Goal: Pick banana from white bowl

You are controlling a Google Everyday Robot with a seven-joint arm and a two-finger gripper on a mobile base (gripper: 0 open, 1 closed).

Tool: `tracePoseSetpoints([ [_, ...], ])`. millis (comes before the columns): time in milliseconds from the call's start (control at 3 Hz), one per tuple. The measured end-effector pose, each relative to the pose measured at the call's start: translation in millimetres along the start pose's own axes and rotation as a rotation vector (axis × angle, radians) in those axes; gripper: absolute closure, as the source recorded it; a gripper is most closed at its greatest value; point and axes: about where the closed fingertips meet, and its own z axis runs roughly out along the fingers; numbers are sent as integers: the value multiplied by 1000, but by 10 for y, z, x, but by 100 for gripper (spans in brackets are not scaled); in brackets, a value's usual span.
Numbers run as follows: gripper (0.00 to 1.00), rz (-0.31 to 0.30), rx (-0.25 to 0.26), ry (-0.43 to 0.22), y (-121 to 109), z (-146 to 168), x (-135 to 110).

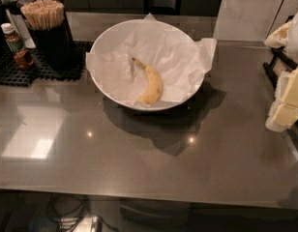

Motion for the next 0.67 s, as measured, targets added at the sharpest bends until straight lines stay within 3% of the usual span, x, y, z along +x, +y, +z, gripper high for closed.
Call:
tracePoseSetpoints([
  [333,0,-2,3,-2,-2,-5,-9],
  [667,0,-89,-12,-45,-28,24,-284],
])
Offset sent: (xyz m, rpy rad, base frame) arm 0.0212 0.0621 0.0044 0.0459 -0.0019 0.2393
